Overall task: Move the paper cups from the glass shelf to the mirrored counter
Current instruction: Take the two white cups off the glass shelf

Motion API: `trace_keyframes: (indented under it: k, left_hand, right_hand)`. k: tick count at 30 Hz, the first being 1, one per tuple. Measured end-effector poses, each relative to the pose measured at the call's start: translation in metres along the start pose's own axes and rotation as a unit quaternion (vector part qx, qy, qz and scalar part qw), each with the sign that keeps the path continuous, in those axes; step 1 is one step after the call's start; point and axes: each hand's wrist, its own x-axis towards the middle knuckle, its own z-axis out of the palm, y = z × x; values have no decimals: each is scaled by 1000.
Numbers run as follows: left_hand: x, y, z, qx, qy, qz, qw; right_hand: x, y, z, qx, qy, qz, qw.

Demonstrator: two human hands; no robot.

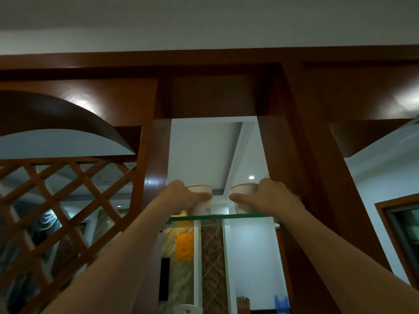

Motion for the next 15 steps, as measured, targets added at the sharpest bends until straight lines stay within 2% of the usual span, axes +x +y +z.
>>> trace_keyframes:
  k: [2,5,10,15]
  left_hand:
    - [-1,2,0,-14,4,-7,1000]
    - [-6,1,-3,-112,14,13,994]
    - [-33,3,-16,-288,26,58,956]
    - [-82,4,-21,-346,68,125,927]
  right_hand:
    - [2,-1,2,14,2,4,1000]
    - [3,1,3,44,36,3,998]
    - [-10,-4,-11,161,115,-24,980]
    - [-60,-12,-34,265,144,-81,950]
